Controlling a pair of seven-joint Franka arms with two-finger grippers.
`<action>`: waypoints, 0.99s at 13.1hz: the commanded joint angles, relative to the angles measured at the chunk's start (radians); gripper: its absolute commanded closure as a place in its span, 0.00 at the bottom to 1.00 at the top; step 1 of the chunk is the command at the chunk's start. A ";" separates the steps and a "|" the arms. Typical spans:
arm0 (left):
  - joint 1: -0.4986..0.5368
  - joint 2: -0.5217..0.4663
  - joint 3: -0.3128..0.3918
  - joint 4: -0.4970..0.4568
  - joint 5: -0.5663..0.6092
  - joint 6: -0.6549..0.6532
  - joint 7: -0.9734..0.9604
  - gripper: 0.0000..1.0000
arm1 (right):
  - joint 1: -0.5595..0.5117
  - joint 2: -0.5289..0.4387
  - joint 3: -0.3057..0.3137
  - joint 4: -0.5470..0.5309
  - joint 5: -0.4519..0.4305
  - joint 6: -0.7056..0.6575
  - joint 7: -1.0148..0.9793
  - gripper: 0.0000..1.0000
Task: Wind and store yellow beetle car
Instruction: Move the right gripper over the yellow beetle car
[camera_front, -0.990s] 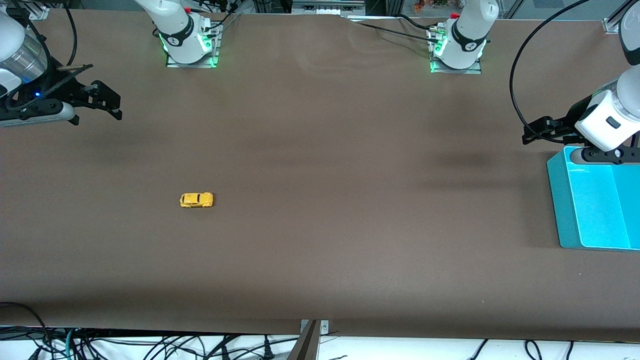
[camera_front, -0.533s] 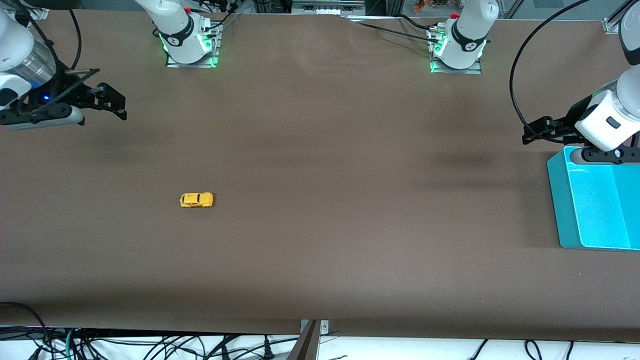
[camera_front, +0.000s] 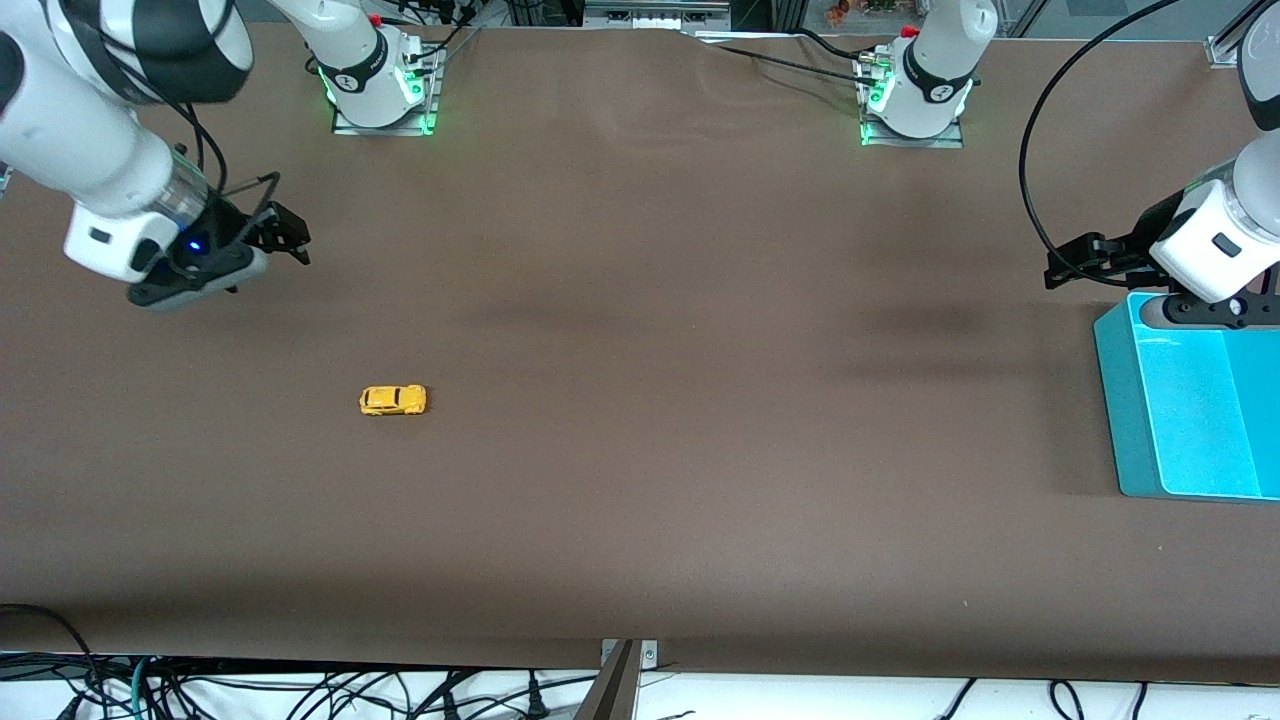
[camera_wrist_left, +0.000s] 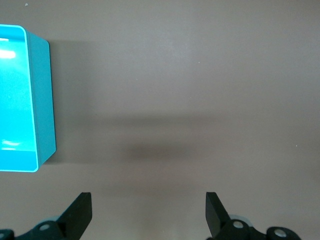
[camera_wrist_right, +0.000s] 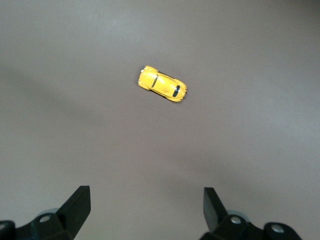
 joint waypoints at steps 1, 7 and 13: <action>0.006 0.003 -0.003 0.015 -0.005 -0.002 0.017 0.00 | 0.002 0.095 0.002 0.004 -0.010 0.087 -0.239 0.00; 0.006 0.003 -0.003 0.015 -0.005 -0.002 0.017 0.00 | 0.004 0.279 0.003 -0.041 -0.013 0.352 -0.705 0.00; 0.006 0.003 -0.001 0.015 -0.005 -0.002 0.017 0.00 | 0.004 0.438 0.023 -0.042 -0.027 0.510 -0.890 0.00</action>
